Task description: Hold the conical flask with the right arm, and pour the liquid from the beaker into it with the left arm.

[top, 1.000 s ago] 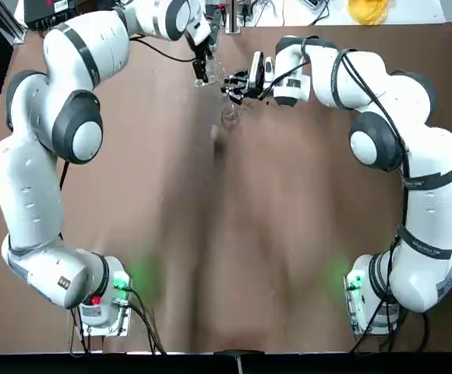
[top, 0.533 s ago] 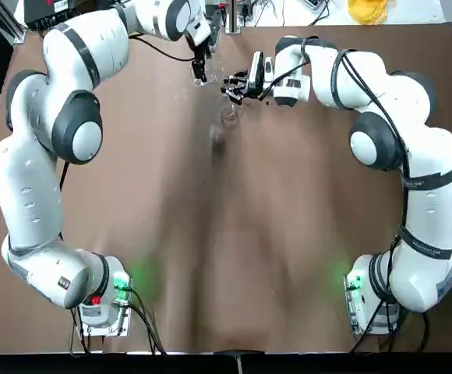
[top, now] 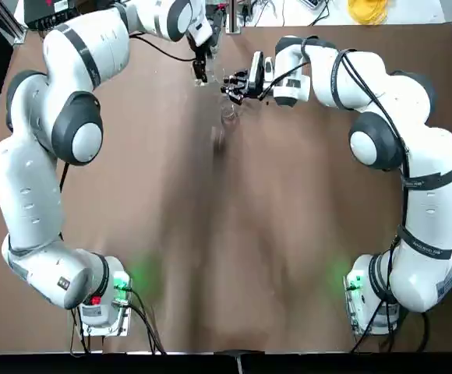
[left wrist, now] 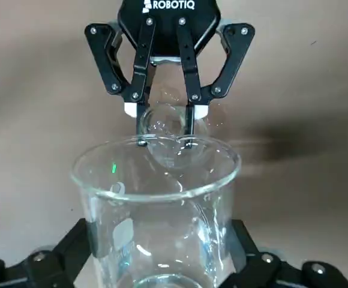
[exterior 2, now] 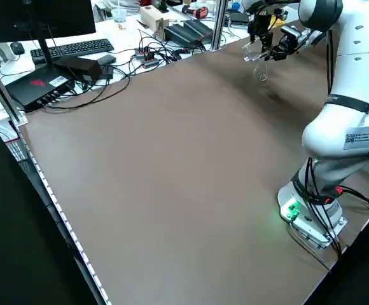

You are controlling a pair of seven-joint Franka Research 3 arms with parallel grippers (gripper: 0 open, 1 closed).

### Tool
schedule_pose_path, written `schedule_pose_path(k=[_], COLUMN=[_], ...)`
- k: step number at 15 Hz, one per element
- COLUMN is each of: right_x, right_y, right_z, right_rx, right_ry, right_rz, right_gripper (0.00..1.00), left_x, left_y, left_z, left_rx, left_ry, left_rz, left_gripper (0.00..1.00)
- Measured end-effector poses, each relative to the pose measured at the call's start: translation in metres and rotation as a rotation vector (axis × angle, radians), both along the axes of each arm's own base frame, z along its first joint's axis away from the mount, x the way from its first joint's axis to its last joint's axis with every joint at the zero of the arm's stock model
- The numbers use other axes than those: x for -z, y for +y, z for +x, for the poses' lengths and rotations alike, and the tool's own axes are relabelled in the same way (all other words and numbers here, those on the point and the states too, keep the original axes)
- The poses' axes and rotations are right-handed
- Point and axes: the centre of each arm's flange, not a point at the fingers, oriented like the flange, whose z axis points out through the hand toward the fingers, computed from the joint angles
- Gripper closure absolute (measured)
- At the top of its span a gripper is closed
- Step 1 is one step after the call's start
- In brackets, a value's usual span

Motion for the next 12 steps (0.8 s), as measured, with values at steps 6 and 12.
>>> schedule_pose_path(k=[6,12], right_x=[0.0,0.0003], right_y=[0.0043,0.0066], right_z=[-0.0032,-0.0051], right_rx=[-0.004,-0.006], right_ry=[0.002,0.002], right_rz=[0.001,-0.004], right_gripper=[0.61,0.61], left_x=[-0.0078,-0.0093], left_y=[-0.0057,-0.0085], left_z=[-0.0049,-0.0087], left_rx=[-0.002,-0.001], left_ry=[-0.026,-0.031], left_rz=[0.034,0.061], left_gripper=[0.04,0.04])
